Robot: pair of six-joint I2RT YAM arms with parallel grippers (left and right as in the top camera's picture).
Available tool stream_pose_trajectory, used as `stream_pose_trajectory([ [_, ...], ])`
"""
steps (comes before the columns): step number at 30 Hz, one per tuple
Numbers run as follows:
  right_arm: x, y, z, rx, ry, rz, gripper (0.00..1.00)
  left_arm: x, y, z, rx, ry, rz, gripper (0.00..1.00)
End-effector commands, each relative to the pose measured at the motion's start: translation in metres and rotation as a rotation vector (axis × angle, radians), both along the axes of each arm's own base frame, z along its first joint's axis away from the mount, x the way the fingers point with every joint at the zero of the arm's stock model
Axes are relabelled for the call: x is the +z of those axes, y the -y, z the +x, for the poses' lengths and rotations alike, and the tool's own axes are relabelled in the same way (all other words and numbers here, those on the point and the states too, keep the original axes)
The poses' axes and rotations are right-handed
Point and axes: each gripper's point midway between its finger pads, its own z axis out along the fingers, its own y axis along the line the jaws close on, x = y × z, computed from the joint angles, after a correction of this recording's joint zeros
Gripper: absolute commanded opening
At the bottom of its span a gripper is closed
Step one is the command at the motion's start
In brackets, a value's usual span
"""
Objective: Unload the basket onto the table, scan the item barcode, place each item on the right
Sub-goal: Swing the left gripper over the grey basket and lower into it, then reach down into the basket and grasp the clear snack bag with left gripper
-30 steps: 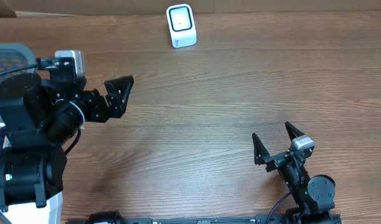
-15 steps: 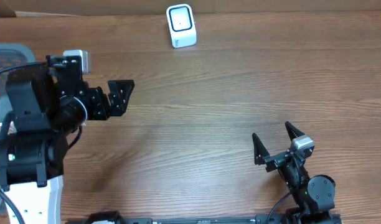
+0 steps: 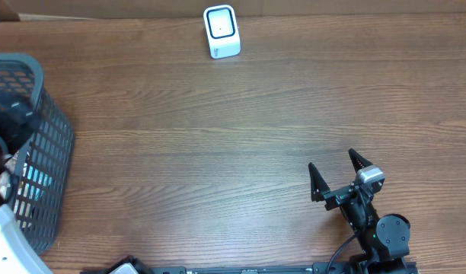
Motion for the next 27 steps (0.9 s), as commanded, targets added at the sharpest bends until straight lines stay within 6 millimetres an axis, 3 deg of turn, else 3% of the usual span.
stream_pose_trajectory([
  [1,-0.002,0.001,0.000,-0.003,0.004,0.001,1.00,-0.018,-0.033,-0.017,0.170,-0.026,-0.077,1.00],
  [10,-0.002,0.001,0.000,-0.003,0.004,0.001,1.00,-0.064,-0.085,-0.011,0.220,-0.147,-0.090,1.00],
  [15,-0.002,0.001,0.000,-0.003,0.004,0.001,1.00,-0.073,-0.116,-0.001,0.114,-0.119,-0.077,1.00],
  [17,-0.002,0.001,0.000,-0.003,0.005,0.001,1.00,-0.080,-0.125,-0.004,0.060,-0.149,-0.054,0.89],
  [21,-0.002,0.001,0.000,-0.003,0.005,0.001,1.00,-0.092,-0.144,-0.014,0.085,-0.188,-0.053,0.86],
  [27,-0.002,0.001,0.000,-0.003,0.005,0.001,1.00,-0.104,-0.167,-0.010,0.055,-0.212,-0.016,0.86],
])
